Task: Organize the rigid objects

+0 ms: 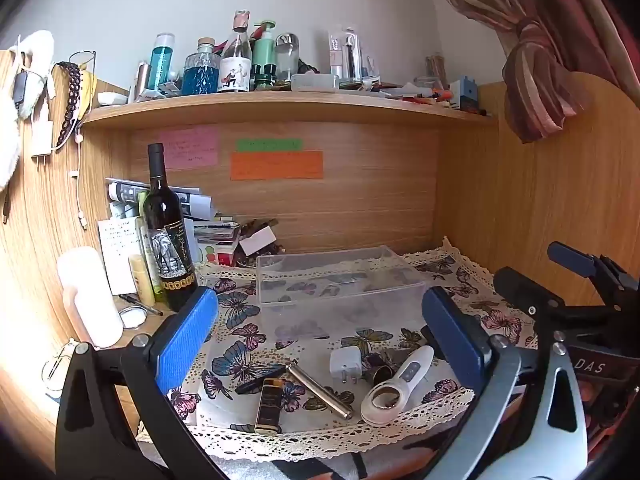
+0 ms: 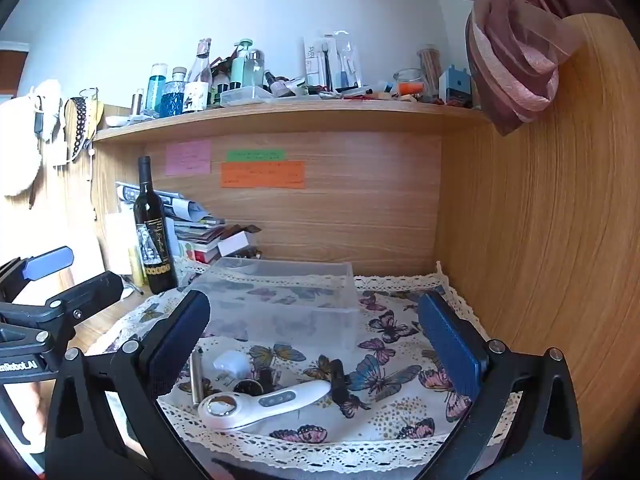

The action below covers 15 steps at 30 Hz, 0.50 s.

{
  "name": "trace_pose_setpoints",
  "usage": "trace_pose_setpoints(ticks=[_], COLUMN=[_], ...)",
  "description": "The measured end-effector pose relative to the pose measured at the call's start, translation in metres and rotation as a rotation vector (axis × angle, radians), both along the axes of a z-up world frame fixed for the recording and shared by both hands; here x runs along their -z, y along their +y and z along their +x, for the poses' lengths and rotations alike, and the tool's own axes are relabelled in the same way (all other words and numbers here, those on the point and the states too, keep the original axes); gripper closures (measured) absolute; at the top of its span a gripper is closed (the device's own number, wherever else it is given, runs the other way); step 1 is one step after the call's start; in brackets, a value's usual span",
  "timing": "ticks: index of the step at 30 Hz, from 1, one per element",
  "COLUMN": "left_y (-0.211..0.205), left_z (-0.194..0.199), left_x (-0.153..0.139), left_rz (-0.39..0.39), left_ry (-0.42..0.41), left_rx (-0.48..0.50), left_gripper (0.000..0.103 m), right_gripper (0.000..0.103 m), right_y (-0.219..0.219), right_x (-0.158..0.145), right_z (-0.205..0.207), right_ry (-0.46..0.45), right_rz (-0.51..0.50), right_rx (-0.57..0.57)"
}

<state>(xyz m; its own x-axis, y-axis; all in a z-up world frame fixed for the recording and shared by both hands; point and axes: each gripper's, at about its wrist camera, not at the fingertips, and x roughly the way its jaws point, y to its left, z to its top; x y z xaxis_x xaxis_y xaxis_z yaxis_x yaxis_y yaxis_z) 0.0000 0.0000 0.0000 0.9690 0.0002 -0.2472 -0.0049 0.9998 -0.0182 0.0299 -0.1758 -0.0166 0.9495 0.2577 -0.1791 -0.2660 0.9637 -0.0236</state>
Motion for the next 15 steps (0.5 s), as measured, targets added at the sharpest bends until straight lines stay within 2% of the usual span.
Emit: trace_pose_setpoints(ticks=[15], left_y=[0.005], left_z=[0.003], left_x=[-0.002], left_rz=[-0.007], left_ry=[-0.003], left_rx=[-0.005], left_gripper=[0.000], right_gripper=[0.000], right_y=[0.001], right_x=[-0.008], right_z=[0.003], right_ry=[-0.010], right_rz=[0.009], right_rx=[-0.006])
